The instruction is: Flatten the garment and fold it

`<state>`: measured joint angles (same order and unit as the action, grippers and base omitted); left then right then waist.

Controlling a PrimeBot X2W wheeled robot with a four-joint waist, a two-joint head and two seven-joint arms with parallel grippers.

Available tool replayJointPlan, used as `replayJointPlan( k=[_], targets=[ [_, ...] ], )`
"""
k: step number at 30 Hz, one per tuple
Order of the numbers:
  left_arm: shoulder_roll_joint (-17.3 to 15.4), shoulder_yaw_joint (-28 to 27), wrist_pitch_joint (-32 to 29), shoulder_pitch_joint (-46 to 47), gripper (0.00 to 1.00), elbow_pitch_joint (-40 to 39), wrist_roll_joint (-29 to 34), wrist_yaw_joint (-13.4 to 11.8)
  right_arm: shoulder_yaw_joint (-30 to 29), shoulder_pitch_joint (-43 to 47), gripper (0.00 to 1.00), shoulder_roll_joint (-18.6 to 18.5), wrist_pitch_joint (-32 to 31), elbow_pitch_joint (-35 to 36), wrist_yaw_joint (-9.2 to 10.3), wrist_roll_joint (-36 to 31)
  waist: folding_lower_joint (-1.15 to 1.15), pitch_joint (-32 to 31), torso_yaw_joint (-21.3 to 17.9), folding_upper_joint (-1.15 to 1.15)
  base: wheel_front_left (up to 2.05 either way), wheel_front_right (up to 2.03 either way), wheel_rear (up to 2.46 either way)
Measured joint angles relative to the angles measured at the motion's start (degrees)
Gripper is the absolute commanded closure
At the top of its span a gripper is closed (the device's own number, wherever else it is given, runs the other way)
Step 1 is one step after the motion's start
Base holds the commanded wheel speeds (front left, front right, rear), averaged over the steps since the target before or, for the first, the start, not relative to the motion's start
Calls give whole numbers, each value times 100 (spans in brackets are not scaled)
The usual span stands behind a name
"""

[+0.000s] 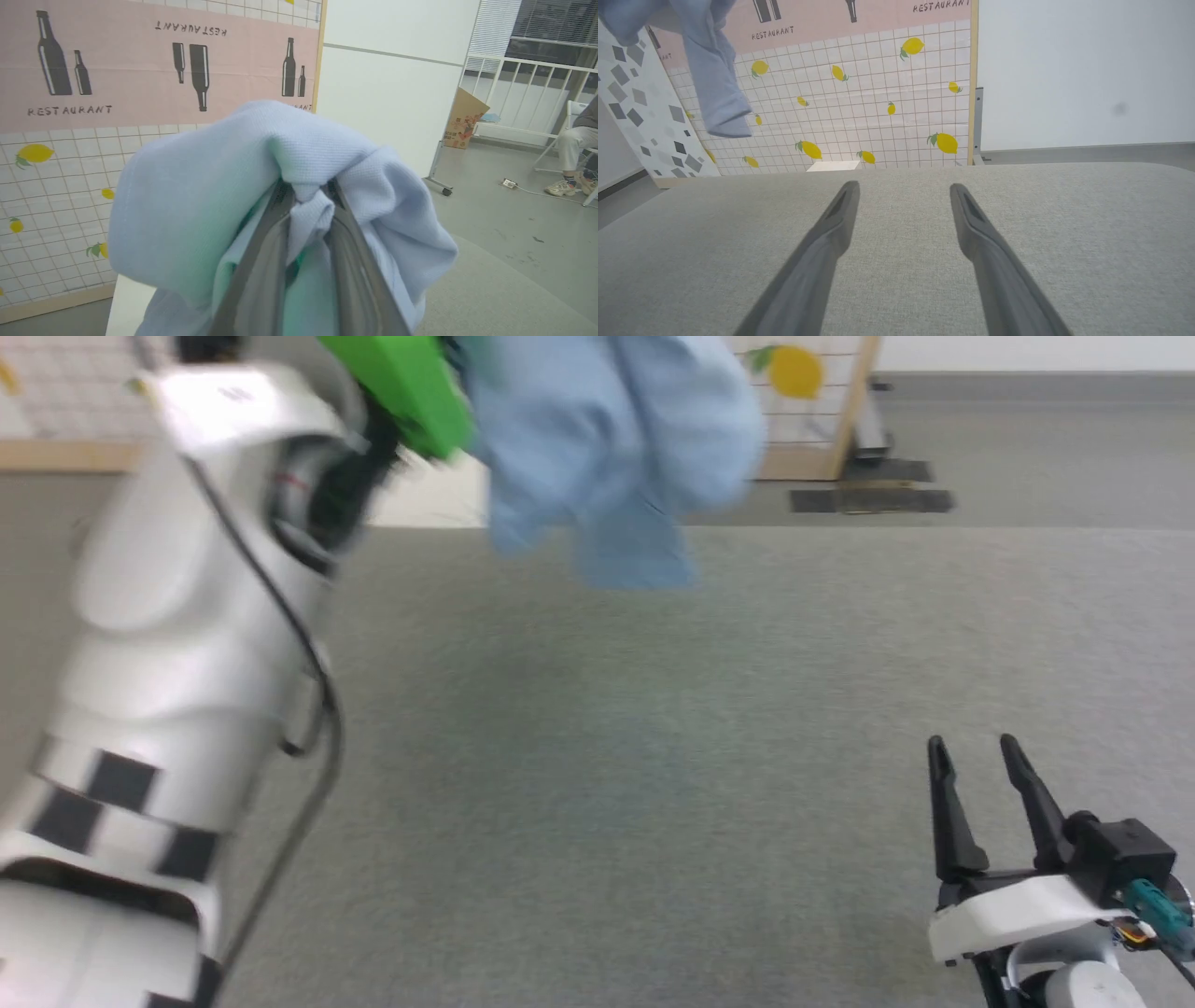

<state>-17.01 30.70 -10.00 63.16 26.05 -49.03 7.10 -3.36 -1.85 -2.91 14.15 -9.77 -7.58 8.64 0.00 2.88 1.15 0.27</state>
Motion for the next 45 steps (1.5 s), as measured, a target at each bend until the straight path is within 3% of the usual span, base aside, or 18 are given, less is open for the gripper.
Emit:
replayJointPlan(
  k=[6, 12, 18, 24, 25, 26, 27, 37, 45],
  targets=[
    [336, 497, -444, -653, 100, 3, -114, -11, -114, 99, 0, 0, 0, 82, 0, -10, 0, -14, -488, 0, 0, 0, 0],
    [328, 1302, -1154, -1406, 100, 401, 80, -68, -130, 189, 0, -1, 0, 153, 0, 11, 0, 139, -847, 0, 0, 0, 0],
    [310, 1981, -2100, -2152, 100, 753, 54, -65, -156, 228, 0, -2, 2, 207, 0, 60, 0, 393, -1020, 0, 0, 0, 0],
    [277, 2076, -2794, -2374, 100, 760, -366, -52, -207, 231, 0, -3, 9, 215, 0, 59, 0, 500, -1007, 0, 0, 0, 0],
    [272, 2047, -2793, -2377, 92, 737, -386, -53, -208, 232, 0, -2, 9, 213, 0, 60, 0, 497, -984, 0, 0, 0, 0],
    [277, 1980, -2788, -2388, 4, 694, -454, -55, -209, 232, 0, -2, 10, 212, 0, 60, 0, 486, -945, 0, 0, 0, 0],
    [281, 1897, -2744, -2410, 0, 666, -539, -67, -202, 233, 0, -2, 11, 204, 0, 60, 0, 472, -917, 0, 0, 0, 0],
    [204, 503, -1807, -2444, 0, -310, -1463, -266, -193, 323, 0, -2, 45, 111, 0, 59, 0, 168, -516, 0, 0, 0, 0],
    [-493, -502, 147, -2488, 0, -628, -943, -587, -207, 321, 0, 1, 51, 49, 0, 60, 0, -111, -254, 0, 0, 0, 0]
  ],
)
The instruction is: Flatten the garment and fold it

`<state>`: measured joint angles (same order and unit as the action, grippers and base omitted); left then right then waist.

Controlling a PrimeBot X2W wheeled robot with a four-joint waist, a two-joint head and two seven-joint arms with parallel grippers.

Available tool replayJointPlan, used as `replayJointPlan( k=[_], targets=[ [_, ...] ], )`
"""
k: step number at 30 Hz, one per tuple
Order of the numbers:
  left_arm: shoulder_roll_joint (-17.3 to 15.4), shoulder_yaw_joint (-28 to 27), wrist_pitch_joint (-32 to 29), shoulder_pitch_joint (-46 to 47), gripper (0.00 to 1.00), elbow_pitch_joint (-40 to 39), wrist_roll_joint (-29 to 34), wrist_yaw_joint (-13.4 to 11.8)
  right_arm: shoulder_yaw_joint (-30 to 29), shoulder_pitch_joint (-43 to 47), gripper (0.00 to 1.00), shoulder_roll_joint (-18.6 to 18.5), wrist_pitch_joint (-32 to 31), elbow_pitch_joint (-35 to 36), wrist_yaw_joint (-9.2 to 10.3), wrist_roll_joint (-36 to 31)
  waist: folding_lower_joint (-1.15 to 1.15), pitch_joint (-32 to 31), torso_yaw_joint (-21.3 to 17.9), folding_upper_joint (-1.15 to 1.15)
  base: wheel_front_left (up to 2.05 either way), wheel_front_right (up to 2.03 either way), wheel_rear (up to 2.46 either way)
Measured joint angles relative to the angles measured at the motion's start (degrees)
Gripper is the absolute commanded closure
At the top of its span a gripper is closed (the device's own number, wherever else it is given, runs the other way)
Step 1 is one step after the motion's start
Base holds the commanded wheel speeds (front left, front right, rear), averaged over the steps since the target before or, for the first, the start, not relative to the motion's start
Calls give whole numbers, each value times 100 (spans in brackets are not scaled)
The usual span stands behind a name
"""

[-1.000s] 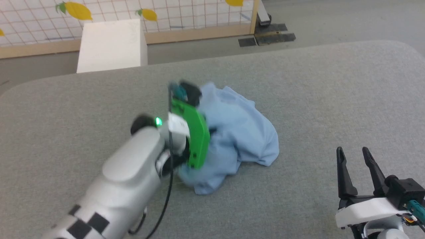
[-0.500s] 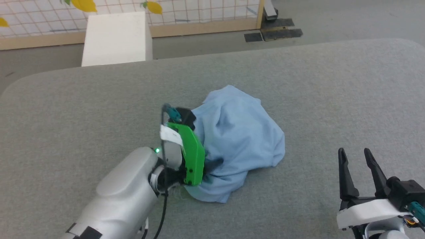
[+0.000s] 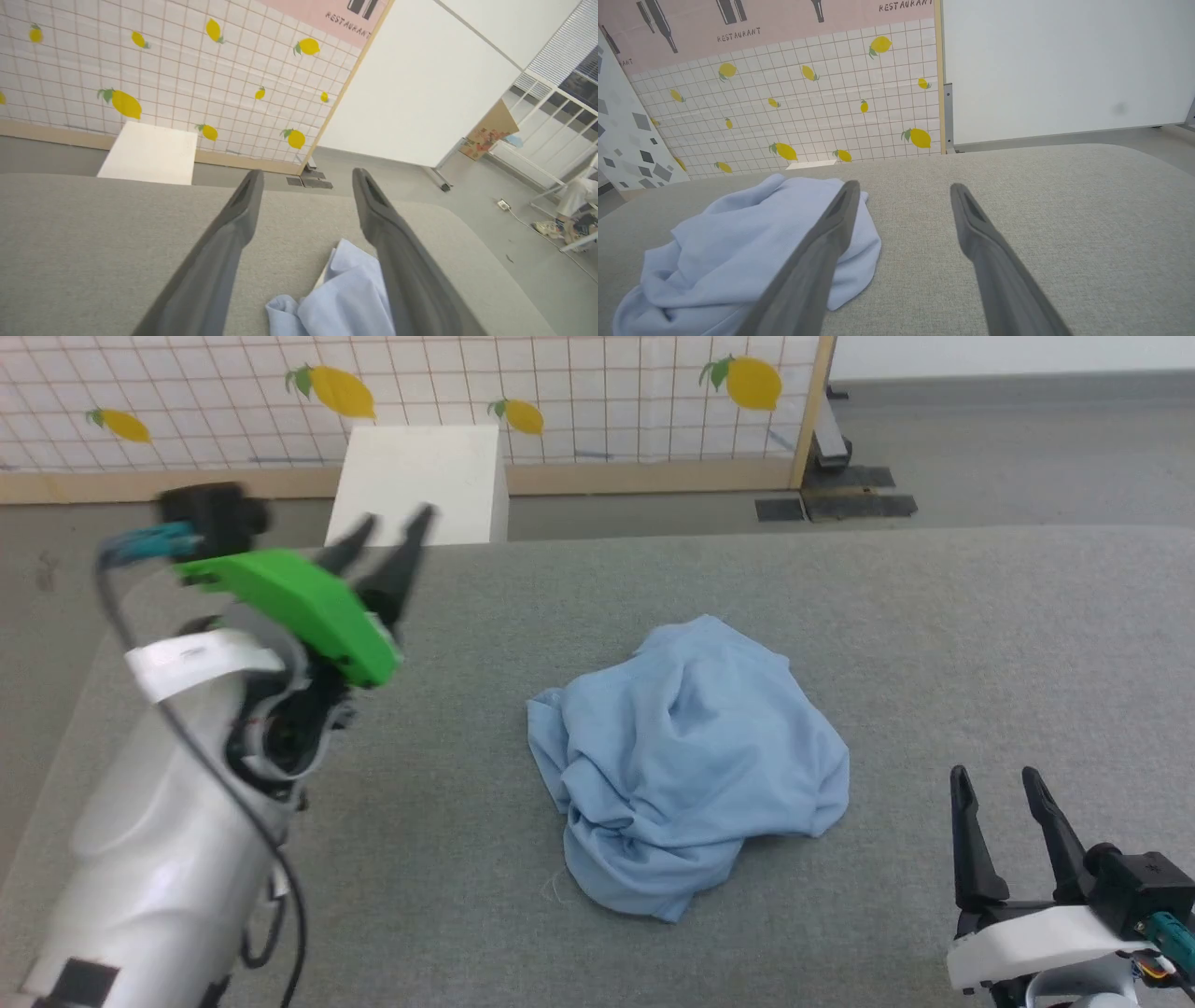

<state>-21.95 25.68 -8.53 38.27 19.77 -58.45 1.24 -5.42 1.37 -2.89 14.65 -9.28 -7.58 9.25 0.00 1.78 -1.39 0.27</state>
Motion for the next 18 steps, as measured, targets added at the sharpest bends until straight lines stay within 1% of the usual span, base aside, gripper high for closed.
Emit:
replayJointPlan(
  k=[5, 8, 12, 18],
  targets=[
    [-443, -280, 1239, -449, 0, 79, 593, -197, -100, -3, 0, -3, 1, 3, 0, -2, 0, -136, 58, 0, 0, 0, 0],
    [-604, -335, 1878, -790, 0, 27, 977, -367, -133, -3, 0, -1, 1, -1, 0, -2, 0, -194, 74, 0, 0, 0, 0],
    [-712, -332, 2226, -1292, 0, -196, 1388, -444, -148, -3, 0, -1, 1, -8, 0, -1, 0, -225, 77, 0, 0, 0, 0],
    [-676, -565, 2303, -2117, 0, -590, 1653, -511, -146, -3, 0, -3, 0, -32, 0, 2, 0, -199, 19, 0, 0, 0, 0]
  ],
)
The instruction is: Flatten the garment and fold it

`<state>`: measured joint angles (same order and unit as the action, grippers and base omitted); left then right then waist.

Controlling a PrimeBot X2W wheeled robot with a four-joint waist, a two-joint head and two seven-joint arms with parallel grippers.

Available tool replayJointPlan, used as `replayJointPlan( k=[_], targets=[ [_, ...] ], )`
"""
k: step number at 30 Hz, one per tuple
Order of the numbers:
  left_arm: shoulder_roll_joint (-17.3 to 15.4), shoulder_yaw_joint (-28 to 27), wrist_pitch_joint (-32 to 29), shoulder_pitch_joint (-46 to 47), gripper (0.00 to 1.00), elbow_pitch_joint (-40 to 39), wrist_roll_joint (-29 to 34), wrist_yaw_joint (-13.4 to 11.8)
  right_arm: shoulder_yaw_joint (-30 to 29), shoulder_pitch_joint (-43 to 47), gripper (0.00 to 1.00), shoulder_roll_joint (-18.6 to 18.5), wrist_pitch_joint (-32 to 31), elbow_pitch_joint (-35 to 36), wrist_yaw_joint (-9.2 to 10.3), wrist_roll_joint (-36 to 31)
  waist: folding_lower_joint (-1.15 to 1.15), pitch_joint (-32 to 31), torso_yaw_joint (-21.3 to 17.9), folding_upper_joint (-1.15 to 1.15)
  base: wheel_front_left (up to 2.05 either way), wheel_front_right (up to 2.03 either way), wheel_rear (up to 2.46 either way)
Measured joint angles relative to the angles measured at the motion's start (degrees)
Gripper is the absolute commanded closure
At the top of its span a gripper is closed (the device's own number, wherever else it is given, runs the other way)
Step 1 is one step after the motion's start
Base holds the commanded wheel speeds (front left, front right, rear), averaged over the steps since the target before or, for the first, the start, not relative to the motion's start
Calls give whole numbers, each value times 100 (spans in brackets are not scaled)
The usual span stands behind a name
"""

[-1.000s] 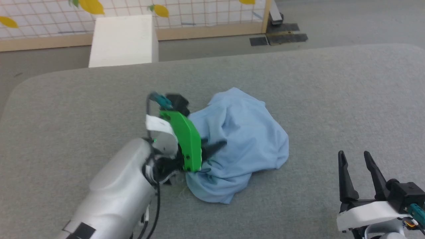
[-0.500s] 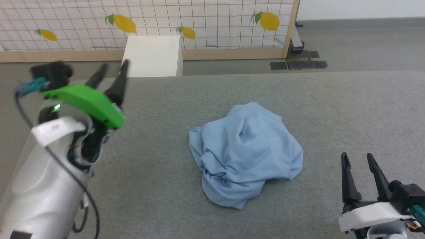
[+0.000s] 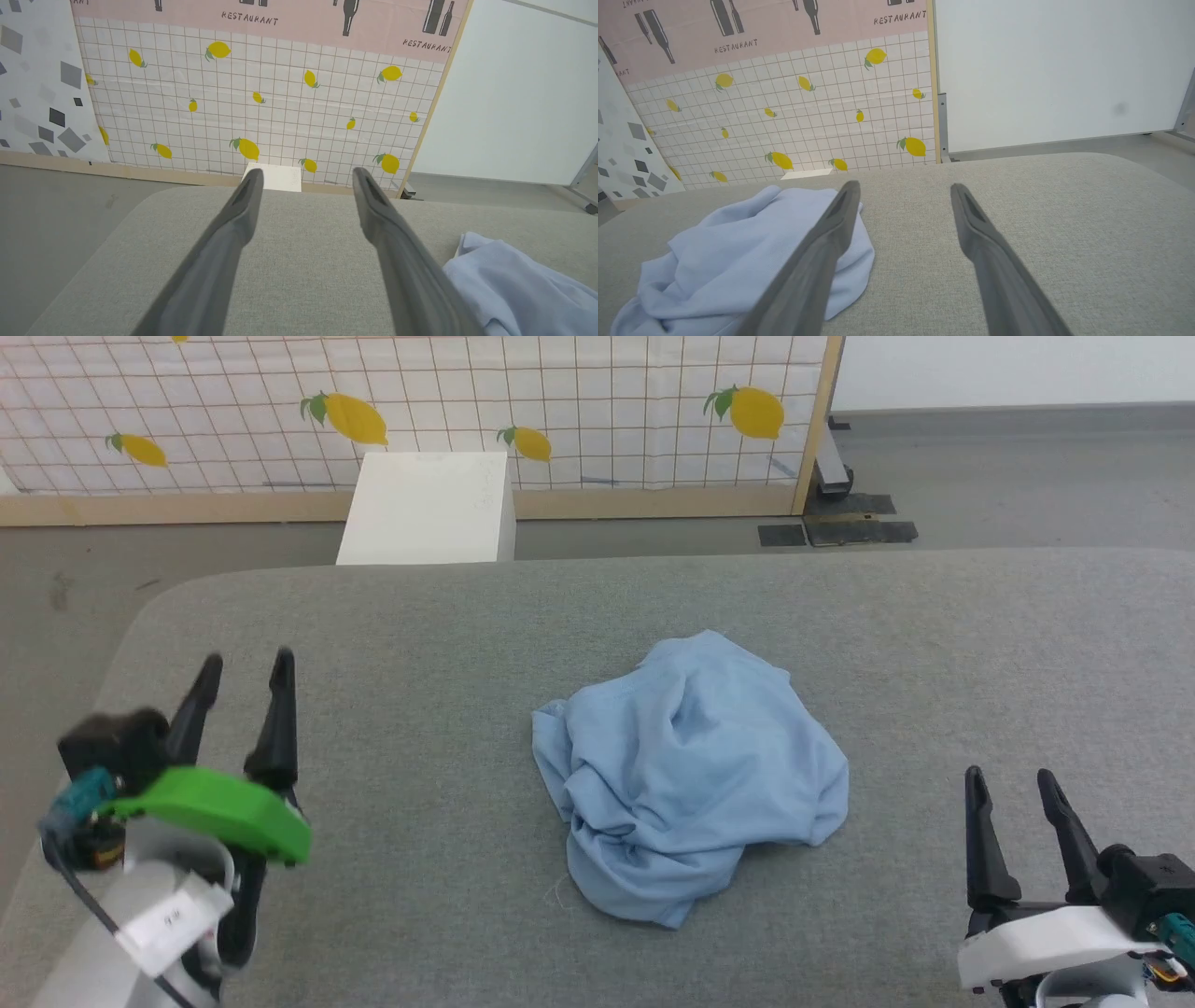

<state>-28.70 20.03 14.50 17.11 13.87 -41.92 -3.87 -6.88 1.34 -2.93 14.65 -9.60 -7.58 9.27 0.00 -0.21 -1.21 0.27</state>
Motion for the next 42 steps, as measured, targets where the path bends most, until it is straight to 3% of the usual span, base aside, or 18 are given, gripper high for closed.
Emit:
replayJointPlan(
  k=[11, 23, 27, 33, 42],
  targets=[
    [294, -208, 22, -862, 0, -96, 116, 103, 177, 4, 0, 2, 1, -27, 0, 90, 0, 56, -133, 0, 0, 0, 0],
    [331, -151, -11, -899, 0, 26, 103, 103, 199, -12, 0, 2, -46, -187, 0, 142, 0, 125, -88, 0, 0, 0, 0],
    [349, -148, -12, -889, 0, 21, 92, 103, 212, -329, 0, 2, -612, -400, 0, 78, 0, 214, -67, 0, 0, 0, 0],
    [365, -124, -12, -847, 0, 11, 92, 178, 225, -1492, 0, 1, -1559, -650, 0, -293, 0, 430, 26, 0, 0, 0, 0],
    [333, -227, -10, -550, 0, -13, 56, 405, 737, -3341, 0, -10, -4133, -1770, 0, -1003, 0, 984, 214, 0, 0, 0, 0]
  ],
)
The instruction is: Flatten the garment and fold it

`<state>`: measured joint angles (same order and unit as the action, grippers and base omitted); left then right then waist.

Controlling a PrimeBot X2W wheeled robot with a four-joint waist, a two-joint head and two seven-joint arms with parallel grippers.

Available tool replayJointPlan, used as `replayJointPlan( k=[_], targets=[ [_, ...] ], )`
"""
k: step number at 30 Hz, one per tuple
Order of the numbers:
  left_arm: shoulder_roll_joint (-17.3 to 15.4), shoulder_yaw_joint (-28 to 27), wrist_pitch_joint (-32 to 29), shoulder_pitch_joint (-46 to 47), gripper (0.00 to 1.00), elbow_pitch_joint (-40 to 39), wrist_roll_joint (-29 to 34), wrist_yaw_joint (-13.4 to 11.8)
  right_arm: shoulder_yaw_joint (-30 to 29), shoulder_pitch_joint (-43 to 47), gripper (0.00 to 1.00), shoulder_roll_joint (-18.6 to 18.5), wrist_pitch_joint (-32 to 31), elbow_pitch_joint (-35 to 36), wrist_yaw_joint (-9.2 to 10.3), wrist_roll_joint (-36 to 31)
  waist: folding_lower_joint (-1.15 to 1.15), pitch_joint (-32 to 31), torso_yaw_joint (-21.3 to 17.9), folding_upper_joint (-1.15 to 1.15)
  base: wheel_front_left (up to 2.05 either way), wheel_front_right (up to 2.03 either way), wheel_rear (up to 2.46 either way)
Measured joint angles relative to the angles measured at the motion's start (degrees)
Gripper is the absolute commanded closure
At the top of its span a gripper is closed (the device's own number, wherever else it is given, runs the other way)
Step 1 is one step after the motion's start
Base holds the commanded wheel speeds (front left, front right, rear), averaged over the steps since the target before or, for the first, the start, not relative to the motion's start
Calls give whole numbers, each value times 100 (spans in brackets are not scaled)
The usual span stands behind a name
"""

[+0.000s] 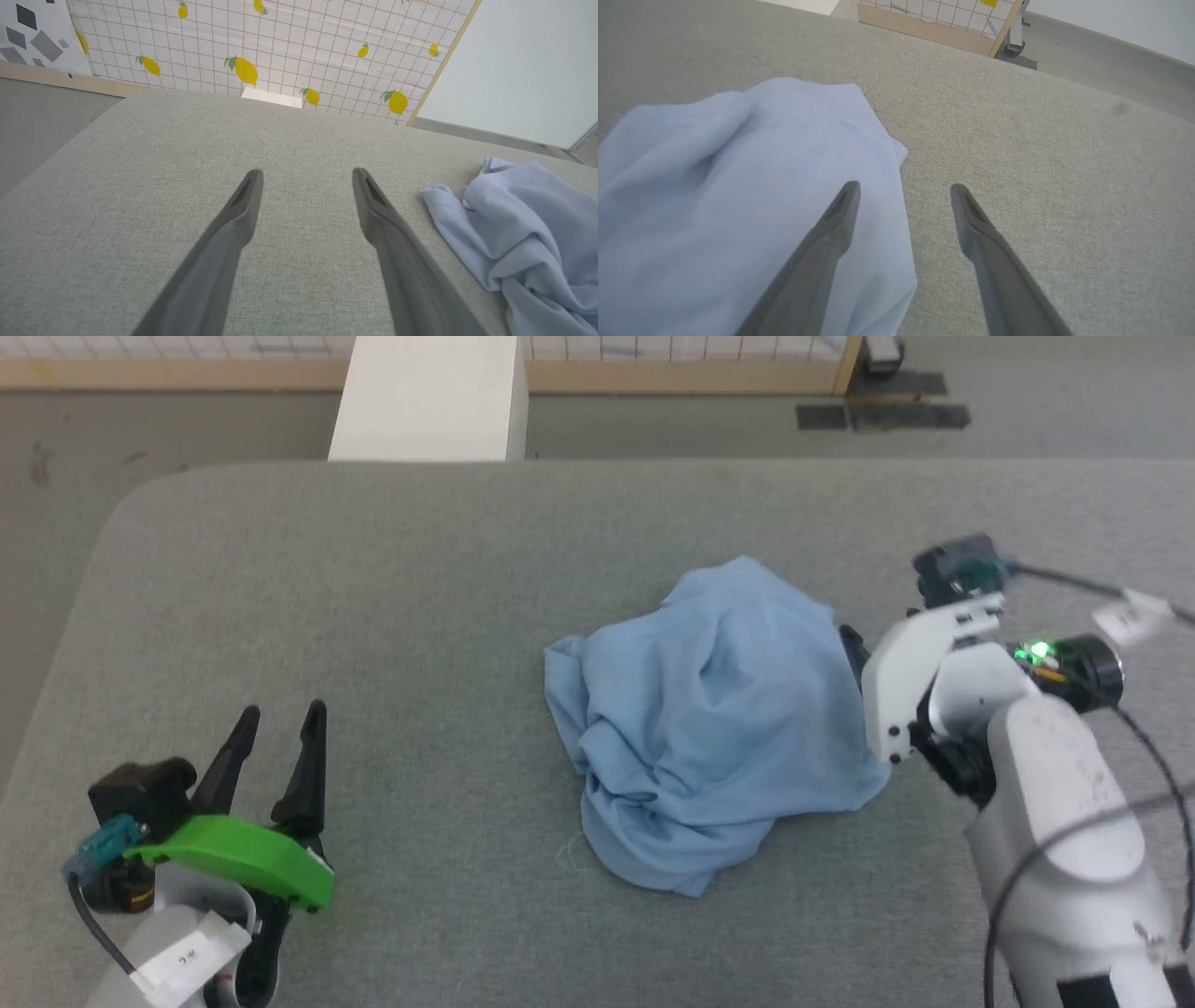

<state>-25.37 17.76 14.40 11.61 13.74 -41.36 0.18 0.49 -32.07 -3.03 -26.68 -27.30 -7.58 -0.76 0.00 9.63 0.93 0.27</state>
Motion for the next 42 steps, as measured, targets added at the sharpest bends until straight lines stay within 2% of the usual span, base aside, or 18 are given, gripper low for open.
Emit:
replayJointPlan(
  k=[3, 7, 11, 16, 17, 18, 22, 25, 30, 32, 37, 42],
  targets=[
    [0, -10, 5, 119, 0, -2, 0, 66, 66, -351, 0, -83, -772, -300, 1, -187, 0, 196, 84, 0, 0, 0, 0],
    [4, -44, 8, 299, 0, -3, 2, 181, 252, -605, 0, -223, -1454, -542, 0, -309, 0, 463, 213, 0, 0, 0, 0],
    [16, -90, 8, 392, 0, 41, 3, 240, 515, -610, 0, -235, -1881, -681, 3, -198, 0, 677, 342, 0, 0, 0, 0],
    [31, -145, 10, 402, 0, 133, 13, 286, 795, -682, 0, -419, -2304, -580, 54, 271, 0, 822, 487, 0, 0, 0, 0],
    [36, -151, 11, 402, 0, 157, 21, 288, 844, -687, 87, -468, -2357, -543, 53, 350, 0, 825, 500, 0, 0, 0, 0],
    [41, -157, 14, 401, 0, 174, 21, 292, 872, -686, 100, -491, -2385, -509, 53, 419, 0, 818, 503, 0, 0, 0, 0],
    [73, -205, 15, 394, 0, 225, 49, 323, 816, -597, 100, -482, -2282, -314, 45, 571, -1, 734, 468, 0, 0, 0, 0],
    [103, -231, 16, 360, 0, 243, 57, 322, 490, -480, 100, -471, -1904, -92, 36, 650, -1, 608, 411, 0, 0, 0, 0],
    [174, -235, 16, 242, 0, 241, 82, 303, -227, -214, 100, -488, -1366, 684, 29, 742, -1, 324, 289, 0, 0, 0, 0],
    [210, -227, 16, 172, 0, 242, 93, 267, -577, 139, 100, -494, -1294, 1079, 29, 745, -1, 202, 239, 0, 0, 0, 0],
    [242, -197, 13, -11, 0, 204, 98, 194, -1356, 1719, 100, -355, -1460, 2167, 29, 739, 0, -84, 66, 0, 0, 0, 0],
    [249, -156, -20, -52, 0, 107, 98, 151, -1655, 3185, 100, -75, -1876, 2636, 29, 858, 0, -266, -111, 0, 0, 0, 0]
  ],
)
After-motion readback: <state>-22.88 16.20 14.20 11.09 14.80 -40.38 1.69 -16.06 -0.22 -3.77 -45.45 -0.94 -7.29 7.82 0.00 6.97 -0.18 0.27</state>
